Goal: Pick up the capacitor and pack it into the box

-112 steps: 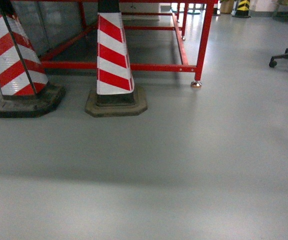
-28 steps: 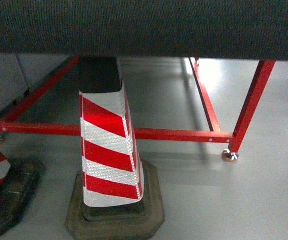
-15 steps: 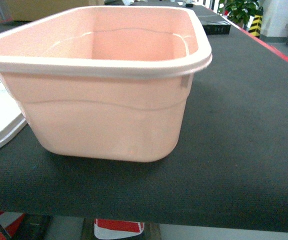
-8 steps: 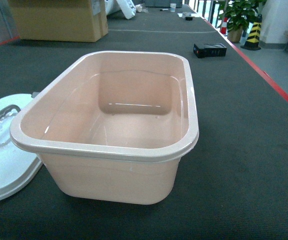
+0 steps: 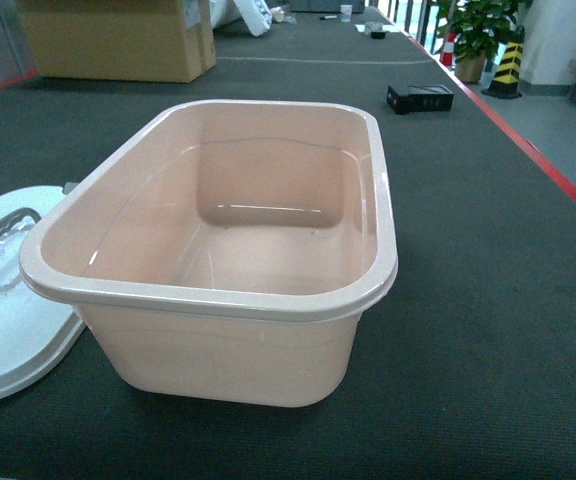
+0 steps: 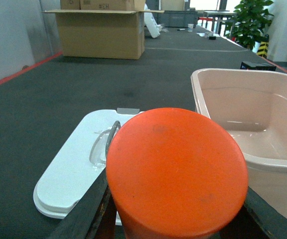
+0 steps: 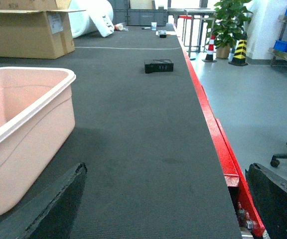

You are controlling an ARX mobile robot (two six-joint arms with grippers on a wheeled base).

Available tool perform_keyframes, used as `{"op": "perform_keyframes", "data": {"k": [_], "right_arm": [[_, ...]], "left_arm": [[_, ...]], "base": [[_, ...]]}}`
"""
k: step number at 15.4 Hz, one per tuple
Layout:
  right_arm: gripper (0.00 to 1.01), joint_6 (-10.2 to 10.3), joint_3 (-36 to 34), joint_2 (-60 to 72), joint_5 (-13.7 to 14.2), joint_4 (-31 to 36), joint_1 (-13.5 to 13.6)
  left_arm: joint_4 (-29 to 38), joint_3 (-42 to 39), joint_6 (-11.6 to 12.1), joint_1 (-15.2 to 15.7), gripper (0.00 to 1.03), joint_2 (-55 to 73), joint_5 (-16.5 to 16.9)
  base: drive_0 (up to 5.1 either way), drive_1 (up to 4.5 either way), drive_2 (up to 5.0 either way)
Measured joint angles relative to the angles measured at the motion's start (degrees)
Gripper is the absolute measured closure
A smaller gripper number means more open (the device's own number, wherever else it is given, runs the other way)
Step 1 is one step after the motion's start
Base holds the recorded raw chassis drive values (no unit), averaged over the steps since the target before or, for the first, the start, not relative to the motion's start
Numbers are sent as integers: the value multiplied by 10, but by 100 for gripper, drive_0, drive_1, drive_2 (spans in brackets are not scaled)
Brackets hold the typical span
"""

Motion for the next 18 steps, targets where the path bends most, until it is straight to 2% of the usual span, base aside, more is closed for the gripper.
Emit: {"op": "perform_keyframes", "data": {"k": [16, 17, 18], "right_arm": [[3, 0, 0, 0, 0, 0, 0], [3, 0, 0, 0, 0, 0, 0], [3, 0, 0, 0, 0, 0, 0]], "left_arm": [[0, 0, 0, 0, 59, 0, -1], [41, 0, 6, -41, 59, 35, -100], [119, 10, 5, -60, 59, 125, -164]], "base": [[0, 0, 0], [0, 0, 0], [0, 0, 0]]}}
